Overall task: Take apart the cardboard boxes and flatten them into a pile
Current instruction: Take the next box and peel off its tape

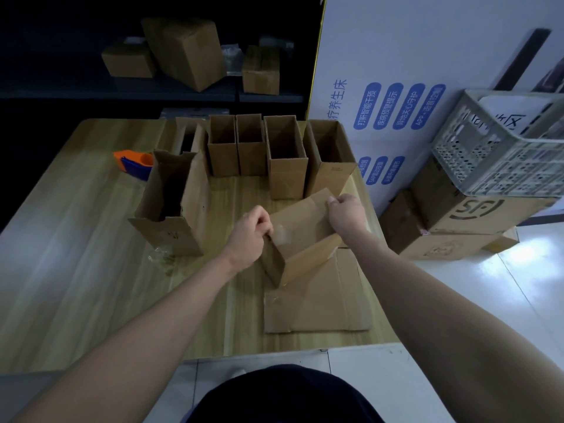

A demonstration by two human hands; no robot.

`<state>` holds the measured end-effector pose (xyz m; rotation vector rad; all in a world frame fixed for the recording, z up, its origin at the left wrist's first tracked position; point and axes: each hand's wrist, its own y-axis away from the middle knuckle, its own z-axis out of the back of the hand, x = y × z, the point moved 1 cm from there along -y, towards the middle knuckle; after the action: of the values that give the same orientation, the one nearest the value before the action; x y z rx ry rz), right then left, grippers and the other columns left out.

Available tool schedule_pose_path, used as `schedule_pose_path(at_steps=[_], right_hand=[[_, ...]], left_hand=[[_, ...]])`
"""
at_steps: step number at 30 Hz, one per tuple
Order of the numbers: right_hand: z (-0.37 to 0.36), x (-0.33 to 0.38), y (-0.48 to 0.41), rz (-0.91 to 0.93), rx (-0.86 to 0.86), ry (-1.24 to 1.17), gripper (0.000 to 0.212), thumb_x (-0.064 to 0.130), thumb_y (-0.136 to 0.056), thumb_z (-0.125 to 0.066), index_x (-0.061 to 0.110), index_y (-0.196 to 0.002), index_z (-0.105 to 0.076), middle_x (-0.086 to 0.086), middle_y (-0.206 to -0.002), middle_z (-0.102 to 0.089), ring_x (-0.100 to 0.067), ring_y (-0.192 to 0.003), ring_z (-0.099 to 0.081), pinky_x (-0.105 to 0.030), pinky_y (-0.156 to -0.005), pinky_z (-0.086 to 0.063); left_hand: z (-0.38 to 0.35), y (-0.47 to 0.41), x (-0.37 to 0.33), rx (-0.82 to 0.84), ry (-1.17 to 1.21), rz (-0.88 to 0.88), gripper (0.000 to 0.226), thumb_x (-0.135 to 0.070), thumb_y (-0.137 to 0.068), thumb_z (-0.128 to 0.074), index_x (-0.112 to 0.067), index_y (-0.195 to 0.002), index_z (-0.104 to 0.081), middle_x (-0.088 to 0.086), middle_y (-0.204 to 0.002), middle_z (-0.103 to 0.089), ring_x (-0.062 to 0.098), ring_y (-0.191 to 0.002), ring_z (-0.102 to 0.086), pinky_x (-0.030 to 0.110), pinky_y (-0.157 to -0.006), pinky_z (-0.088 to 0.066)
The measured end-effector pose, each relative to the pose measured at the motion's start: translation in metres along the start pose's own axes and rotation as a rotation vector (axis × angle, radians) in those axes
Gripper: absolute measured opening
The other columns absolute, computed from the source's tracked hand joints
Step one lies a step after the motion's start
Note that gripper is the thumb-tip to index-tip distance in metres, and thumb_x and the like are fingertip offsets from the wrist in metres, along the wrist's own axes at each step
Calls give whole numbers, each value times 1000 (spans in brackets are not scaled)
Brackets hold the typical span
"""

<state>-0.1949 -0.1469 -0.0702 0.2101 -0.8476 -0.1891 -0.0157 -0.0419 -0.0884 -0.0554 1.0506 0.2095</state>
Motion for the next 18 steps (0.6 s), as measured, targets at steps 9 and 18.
schedule_pose_path(at_steps=[9, 18], right_hand=[[2, 4, -4, 84, -24, 226, 41, 35, -99, -39, 14, -134, -44, -12, -130, -52, -33, -125, -47, -50, -107, -35], [-16, 64, 39, 697, 535, 809, 122, 59, -66, -76, 39, -150, 9, 6, -160, 10, -27, -145, 19, -57, -115, 4]], left_hand=[[11, 2, -7, -124, 1030, 390, 21, -11, -95, -49, -17, -75, -45, -1, -64, -52, 16, -66, -52, 36, -72, -46], [27, -11, -32, -187, 1113, 308, 23, 5, -88, -56, -9, -105, -50, 9, -90, -56, 20, -81, -58, 46, -89, -53]])
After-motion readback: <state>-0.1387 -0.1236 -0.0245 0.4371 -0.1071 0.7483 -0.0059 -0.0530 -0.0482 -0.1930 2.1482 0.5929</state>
